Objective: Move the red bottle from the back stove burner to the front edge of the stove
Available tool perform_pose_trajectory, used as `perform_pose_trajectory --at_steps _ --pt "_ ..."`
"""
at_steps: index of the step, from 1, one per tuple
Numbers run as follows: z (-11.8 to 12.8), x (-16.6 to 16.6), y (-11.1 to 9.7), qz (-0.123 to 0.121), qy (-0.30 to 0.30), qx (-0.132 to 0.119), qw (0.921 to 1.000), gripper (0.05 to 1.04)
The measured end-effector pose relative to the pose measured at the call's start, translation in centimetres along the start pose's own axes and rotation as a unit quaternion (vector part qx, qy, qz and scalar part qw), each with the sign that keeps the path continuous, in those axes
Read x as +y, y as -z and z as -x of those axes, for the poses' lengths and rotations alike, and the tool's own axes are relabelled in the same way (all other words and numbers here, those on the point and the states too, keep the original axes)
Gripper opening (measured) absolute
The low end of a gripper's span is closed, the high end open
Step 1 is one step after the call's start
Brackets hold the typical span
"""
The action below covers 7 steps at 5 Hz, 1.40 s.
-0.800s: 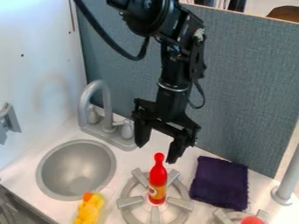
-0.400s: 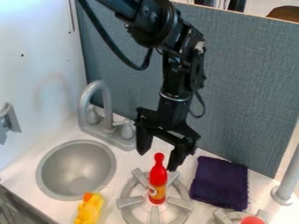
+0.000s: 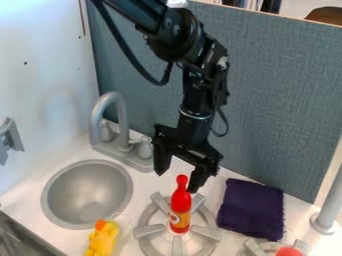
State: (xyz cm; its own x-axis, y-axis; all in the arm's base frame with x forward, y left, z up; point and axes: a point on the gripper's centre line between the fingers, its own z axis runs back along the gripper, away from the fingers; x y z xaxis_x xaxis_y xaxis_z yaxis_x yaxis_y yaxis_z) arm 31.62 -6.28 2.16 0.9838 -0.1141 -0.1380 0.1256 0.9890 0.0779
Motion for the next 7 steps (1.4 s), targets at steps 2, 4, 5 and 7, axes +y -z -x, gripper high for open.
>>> perform_pose_trajectory --at_steps 2,4,5,7 --pt "-0.1 0.3 1.6 -0.015 -0.002 0.025 0.9996 1.001" --pt "-1.0 -0.1 3.0 -0.01 0.009 0.04 0.9991 0.993" --pt "-1.3 -0.1 3.4 -0.012 0.004 0.047 0.9988 0.933" --pt "-0.8 0.5 3.3 -0.035 -0.01 0.061 0.9974 0.38"
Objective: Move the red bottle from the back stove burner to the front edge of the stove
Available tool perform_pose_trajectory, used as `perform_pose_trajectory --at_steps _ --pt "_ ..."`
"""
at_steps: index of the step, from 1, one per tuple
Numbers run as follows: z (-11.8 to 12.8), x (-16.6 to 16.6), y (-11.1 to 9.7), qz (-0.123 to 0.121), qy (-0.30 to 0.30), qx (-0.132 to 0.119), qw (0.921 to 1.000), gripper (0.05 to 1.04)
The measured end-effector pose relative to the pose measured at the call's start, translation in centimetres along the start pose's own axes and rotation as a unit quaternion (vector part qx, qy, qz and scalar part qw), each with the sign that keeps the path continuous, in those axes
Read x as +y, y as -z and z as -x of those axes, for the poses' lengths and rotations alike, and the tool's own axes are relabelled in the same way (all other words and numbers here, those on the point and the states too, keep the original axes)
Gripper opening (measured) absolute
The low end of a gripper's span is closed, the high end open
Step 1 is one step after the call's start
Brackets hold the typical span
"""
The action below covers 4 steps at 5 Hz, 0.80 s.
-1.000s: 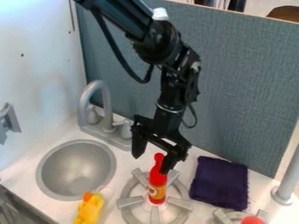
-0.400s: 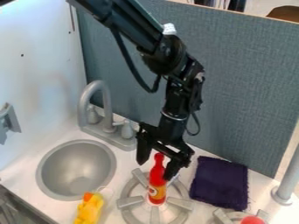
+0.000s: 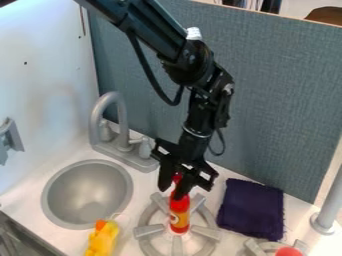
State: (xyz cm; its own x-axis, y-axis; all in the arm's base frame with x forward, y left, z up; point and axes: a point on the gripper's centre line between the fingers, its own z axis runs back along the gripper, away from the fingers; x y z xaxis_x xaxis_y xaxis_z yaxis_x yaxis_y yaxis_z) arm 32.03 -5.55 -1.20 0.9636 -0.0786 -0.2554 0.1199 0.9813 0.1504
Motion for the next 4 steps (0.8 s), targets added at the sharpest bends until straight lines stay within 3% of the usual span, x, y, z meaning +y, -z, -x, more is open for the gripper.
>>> perform_pose_trajectory --at_steps 2,3,4 --pt "1.9 -1.0 -3.0 0.013 0.027 -0.033 0.999 0.329" --pt "3.3 -1.8 -5.1 0.038 0.047 -0.062 0.9962 0.33" --pt "4.7 -5.0 -5.3 0.042 0.093 -0.055 0.9932 0.33"
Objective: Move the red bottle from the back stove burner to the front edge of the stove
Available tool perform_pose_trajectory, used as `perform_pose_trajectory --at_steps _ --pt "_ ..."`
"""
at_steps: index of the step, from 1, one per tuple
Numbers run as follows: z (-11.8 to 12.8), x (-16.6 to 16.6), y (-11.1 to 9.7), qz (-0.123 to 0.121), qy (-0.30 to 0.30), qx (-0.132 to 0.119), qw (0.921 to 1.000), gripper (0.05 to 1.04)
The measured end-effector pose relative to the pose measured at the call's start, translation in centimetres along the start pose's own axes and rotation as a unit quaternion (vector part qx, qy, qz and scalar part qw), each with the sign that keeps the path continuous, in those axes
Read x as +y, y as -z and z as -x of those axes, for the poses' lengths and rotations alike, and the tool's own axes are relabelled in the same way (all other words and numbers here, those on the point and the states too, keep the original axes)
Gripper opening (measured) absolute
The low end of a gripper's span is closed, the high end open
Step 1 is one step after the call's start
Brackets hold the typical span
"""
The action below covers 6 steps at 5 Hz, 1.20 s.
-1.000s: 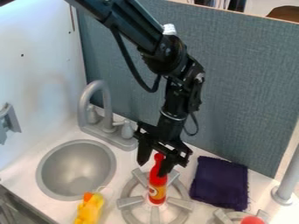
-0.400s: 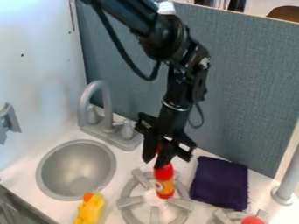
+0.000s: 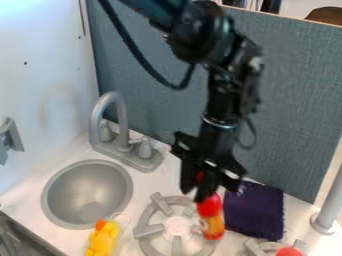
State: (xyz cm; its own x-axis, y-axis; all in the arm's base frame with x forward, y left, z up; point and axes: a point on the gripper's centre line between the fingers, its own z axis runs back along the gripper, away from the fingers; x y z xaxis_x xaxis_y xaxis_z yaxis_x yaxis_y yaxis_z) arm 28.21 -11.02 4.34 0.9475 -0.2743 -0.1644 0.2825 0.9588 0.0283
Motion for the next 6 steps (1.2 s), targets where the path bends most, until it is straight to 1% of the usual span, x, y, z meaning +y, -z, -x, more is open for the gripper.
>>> perform_pose_trajectory --at_steps 1,2,3,4,5,6 --pt "0.9 -2.7 2.0 -0.016 0.034 0.038 0.9986 0.33" --pt "1.6 -3.7 3.9 -0.041 0.041 0.069 0.9959 0.33" --pt "1.8 -3.1 5.7 -0.067 0.023 0.096 0.9928 0.33" --pt "1.3 -2.8 6.4 -0.08 0.016 0.084 0.9931 0.33" --pt "0.8 -2.4 6.5 -0.093 0.006 0.072 0.9931 0.329" --pt "0.6 -2.4 6.9 -0.093 0.009 0.073 0.9929 0.33"
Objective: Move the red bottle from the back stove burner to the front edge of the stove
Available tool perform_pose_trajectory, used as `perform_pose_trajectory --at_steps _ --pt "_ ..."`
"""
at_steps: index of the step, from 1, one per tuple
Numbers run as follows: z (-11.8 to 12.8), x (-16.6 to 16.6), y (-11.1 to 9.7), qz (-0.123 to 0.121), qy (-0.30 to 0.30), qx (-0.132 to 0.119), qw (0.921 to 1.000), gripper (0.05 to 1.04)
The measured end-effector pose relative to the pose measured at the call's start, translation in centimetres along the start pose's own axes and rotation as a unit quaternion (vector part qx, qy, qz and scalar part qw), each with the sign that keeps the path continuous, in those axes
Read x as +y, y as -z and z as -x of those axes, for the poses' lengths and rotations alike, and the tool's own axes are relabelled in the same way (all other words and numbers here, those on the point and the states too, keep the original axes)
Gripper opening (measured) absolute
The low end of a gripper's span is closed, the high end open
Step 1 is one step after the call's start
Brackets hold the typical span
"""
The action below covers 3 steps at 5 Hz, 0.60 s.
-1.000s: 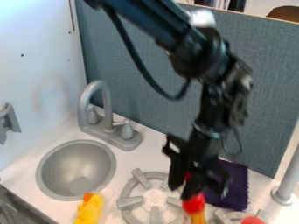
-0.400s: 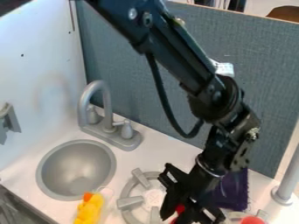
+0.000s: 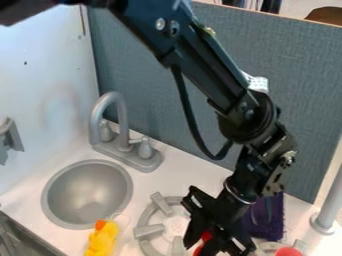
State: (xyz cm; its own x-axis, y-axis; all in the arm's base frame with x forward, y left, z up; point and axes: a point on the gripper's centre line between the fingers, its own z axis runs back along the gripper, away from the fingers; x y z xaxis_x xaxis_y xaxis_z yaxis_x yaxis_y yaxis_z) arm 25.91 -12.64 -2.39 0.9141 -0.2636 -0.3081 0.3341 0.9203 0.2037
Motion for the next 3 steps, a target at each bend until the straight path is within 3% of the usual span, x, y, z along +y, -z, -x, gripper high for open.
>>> perform_pose_trajectory --at_steps 1,2,3 --pt "0.0 -0.2 0.3 0.008 0.006 0.003 0.9999 0.371" --pt "0.5 0.4 1.2 0.04 -0.007 0.022 0.999 0.676" --pt "1.2 1.4 0.4 0.053 -0.018 0.011 0.9984 0.967"
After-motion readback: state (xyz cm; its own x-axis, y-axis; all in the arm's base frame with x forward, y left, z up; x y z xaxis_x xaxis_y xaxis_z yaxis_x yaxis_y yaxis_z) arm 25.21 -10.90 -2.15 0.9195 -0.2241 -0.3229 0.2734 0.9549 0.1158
